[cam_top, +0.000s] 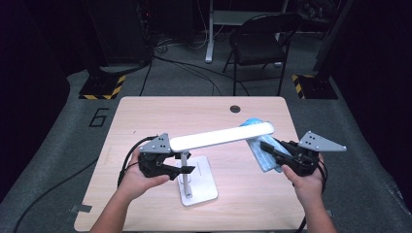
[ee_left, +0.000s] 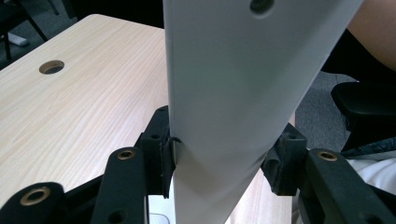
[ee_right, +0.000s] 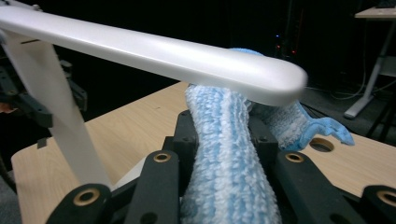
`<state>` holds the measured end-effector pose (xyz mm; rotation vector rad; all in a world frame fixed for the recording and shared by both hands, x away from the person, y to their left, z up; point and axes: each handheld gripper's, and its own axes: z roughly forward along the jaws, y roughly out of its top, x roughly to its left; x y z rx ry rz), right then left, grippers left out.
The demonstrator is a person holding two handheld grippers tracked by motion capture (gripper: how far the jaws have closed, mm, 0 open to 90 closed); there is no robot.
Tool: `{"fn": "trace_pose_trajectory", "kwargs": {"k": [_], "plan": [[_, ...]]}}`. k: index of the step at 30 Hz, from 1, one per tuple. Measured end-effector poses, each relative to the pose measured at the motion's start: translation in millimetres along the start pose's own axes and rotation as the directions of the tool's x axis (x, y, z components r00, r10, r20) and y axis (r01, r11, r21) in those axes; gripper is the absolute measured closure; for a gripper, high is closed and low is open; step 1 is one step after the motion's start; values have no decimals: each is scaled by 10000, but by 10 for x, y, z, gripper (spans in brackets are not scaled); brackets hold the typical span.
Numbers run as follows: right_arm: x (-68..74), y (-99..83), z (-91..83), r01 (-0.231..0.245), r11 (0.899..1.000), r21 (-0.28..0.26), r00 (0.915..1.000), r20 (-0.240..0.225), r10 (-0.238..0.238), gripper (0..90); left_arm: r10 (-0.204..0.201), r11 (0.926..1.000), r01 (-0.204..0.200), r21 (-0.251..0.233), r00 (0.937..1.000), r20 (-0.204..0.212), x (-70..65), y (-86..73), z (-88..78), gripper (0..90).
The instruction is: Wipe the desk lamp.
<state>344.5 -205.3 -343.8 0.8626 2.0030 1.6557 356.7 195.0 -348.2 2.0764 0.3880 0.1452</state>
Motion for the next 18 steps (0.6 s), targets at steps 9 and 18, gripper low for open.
{"fn": "trace_pose_trajectory", "kwargs": {"k": [9,18], "plan": [[430,121,229,670,9977,55,9911,-1158,-659,704,3,10000,-3,25,10000,14,1,-1,-1,518],[813,232,432,1153,9932,-135,9609,-2519,-1150,704,-16,10000,16,-9,10000,65,3,-4,4,518]]}}
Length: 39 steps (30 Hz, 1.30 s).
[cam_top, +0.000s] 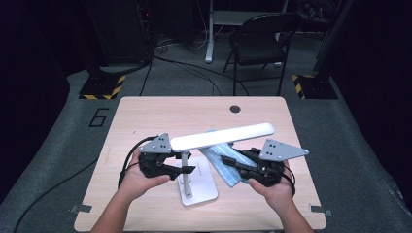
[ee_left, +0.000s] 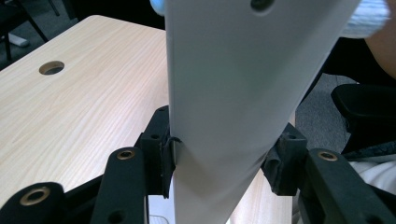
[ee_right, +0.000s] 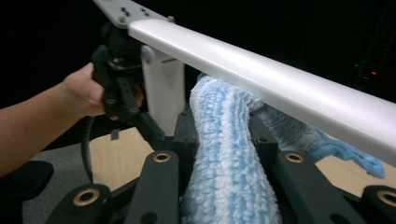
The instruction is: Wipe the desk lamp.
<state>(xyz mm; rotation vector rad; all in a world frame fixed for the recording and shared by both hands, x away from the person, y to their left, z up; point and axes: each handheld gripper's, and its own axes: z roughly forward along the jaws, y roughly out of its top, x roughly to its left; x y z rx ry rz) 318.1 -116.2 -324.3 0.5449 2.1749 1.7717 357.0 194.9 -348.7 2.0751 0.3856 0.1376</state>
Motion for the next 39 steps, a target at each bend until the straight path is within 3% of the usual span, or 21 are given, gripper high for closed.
{"fn": "trace_pose_trajectory", "kwargs": {"k": [6,18,23,25,31,39], "plan": [[134,64,65,287,9996,17,9983,-500,-286,704,-52,9997,50,-255,9999,-95,-9,-30,-6,516],[147,131,-77,184,9998,94,9948,-1008,-173,707,-103,9996,101,-274,9999,-63,-2,-31,-2,515],[160,192,-164,351,9994,52,9937,-1065,-344,707,-72,9995,72,-302,10000,4,10,-34,-8,515],[141,207,-206,194,9998,21,9934,-1132,-190,708,-110,9993,111,-357,9999,21,23,-41,-14,514],[157,359,-288,256,9985,-474,9924,-1190,-311,709,-138,9992,140,-387,9999,67,40,-49,-21,514],[147,537,-305,452,9970,-633,9922,-1128,-521,710,-101,9989,109,-457,9998,174,31,-55,-10,512]]}}
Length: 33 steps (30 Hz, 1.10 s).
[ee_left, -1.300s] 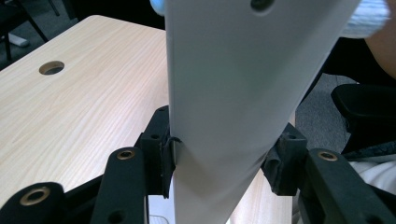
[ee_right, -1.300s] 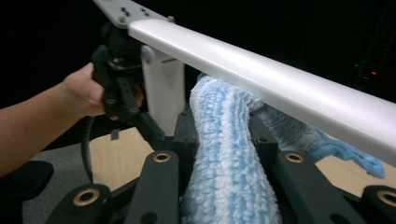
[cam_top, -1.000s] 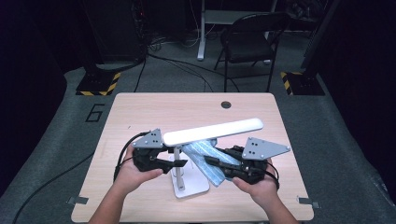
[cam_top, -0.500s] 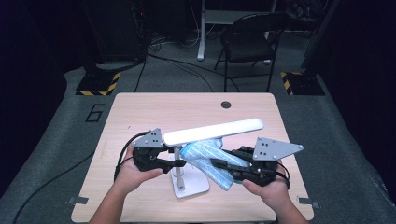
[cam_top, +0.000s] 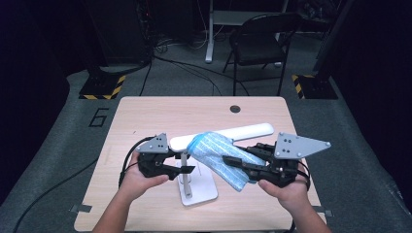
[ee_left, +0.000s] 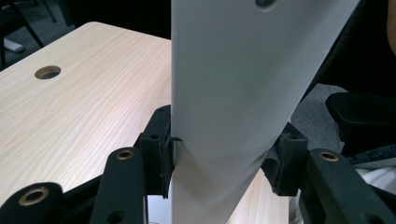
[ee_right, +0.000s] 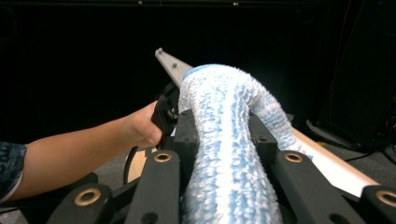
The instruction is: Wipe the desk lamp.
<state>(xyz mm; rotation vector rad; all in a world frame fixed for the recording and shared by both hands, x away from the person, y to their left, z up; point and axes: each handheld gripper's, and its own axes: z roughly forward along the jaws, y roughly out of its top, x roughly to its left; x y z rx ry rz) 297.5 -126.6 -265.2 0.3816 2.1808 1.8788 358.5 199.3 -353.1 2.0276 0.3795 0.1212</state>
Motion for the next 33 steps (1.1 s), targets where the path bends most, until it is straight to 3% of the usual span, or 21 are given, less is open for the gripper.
{"fn": "trace_pose_trajectory", "kwargs": {"k": [18,24,33], "plan": [[-248,375,239,551,9983,213,9947,854,-567,710,-65,9998,71,-192,9996,268,15,-23,-2,510],[-322,204,411,328,9959,847,9937,1036,-416,707,-252,9976,270,-633,9993,276,30,-92,8,493],[-324,92,476,110,9946,1031,9951,968,-210,704,-432,9946,482,-923,9975,559,62,-178,50,491]]}}
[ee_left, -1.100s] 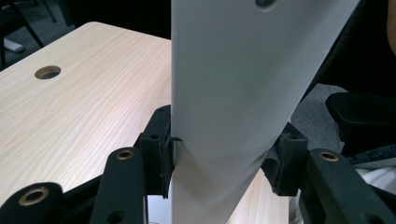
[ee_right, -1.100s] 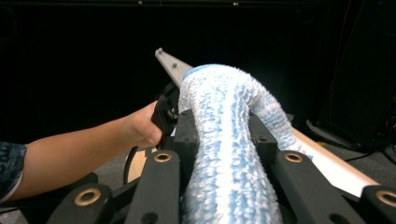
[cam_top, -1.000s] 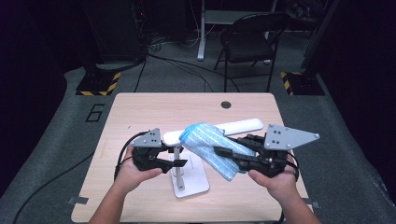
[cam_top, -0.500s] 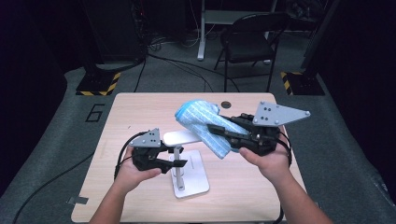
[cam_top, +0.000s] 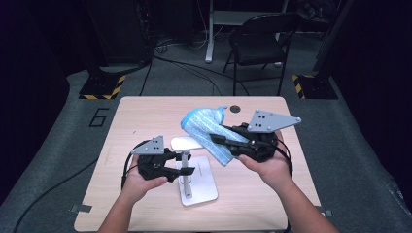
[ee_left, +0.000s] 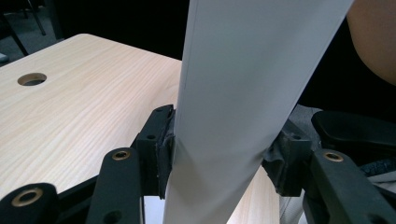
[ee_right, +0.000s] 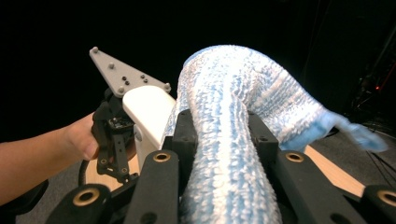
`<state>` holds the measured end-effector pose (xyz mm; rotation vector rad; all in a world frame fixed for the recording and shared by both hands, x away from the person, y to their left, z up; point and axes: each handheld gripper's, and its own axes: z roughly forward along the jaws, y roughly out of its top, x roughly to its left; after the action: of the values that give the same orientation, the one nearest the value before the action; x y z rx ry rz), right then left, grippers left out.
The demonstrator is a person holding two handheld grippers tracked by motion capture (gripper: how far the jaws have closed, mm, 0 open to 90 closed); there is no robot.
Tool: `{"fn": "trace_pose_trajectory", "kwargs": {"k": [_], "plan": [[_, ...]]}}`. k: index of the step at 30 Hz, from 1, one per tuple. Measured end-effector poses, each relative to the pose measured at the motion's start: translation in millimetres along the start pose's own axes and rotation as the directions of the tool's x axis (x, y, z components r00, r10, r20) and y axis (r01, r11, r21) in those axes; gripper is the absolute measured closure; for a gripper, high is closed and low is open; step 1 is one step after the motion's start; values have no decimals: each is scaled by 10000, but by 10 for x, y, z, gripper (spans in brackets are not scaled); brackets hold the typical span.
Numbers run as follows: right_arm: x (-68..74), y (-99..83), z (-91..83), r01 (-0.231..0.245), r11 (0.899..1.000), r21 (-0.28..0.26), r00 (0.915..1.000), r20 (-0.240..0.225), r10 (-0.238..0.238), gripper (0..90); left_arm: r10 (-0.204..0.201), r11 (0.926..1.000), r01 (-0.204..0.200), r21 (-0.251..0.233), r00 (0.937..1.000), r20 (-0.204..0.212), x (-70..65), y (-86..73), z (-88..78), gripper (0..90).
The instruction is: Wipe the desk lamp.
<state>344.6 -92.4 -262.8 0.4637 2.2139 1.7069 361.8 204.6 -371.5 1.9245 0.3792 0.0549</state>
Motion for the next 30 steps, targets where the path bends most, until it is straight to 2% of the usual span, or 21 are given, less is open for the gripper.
{"fn": "trace_pose_trajectory", "kwargs": {"k": [4,9,14,17,20,23,30], "plan": [[30,24,52,-41,10000,21,10000,-42,41,704,73,9999,-72,128,9999,-91,-12,6,3,493],[130,101,209,-42,10000,-18,9993,-367,41,704,157,9997,-153,176,9996,-239,-20,10,10,495],[265,195,377,228,9997,-61,9976,-652,-232,704,201,9997,-196,178,9993,-309,-17,3,-6,496],[292,225,412,460,9989,78,9966,-693,-454,704,199,9997,-195,131,9993,-306,-27,-6,-15,497],[235,200,369,438,9989,193,9961,-770,-422,706,285,9996,-281,97,9989,-369,-35,1,0,500],[126,144,286,107,9997,203,9968,-794,-91,707,245,9996,-240,155,9993,-270,-28,7,-3,502],[-104,-3,-6,-146,9990,415,9996,-248,157,707,220,9995,-218,229,9997,-52,-4,4,-23,501]]}}
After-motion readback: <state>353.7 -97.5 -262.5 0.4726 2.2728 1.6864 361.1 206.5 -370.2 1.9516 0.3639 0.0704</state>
